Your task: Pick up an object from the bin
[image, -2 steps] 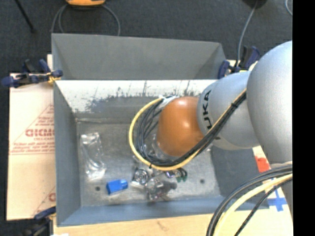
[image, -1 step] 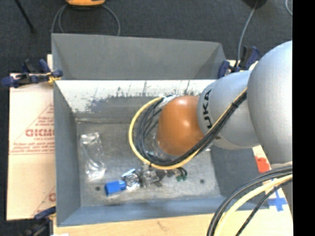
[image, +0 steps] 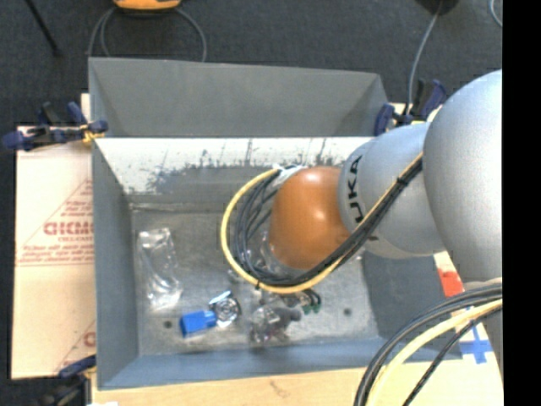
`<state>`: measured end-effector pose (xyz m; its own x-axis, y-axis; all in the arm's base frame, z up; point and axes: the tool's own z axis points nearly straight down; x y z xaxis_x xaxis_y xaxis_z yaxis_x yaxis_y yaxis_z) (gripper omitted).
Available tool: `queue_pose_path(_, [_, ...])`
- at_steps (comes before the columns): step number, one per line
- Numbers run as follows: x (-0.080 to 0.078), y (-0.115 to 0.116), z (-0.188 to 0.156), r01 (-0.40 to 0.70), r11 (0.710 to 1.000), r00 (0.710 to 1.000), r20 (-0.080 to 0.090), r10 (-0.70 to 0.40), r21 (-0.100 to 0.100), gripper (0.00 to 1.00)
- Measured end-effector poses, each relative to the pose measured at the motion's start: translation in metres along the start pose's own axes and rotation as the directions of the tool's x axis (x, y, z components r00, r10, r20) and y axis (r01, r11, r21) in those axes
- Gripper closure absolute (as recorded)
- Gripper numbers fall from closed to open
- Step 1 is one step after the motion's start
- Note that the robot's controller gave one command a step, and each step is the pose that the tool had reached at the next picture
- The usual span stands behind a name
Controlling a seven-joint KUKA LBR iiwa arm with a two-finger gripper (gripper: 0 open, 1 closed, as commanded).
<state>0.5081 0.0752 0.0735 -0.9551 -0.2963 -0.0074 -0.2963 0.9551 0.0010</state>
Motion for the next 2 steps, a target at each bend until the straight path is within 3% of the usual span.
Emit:
queue_pose_path(1, [-0.039, 0.068, -0.007, -0.093, 0.996, 0.996, -0.001, 0.093, -0.002, 0.00])
queue_pose_path(2, [-0.012, 0.003, -0.012, -0.232, 0.973, 0.973, -0.006, 0.232, 0.004, 0.00])
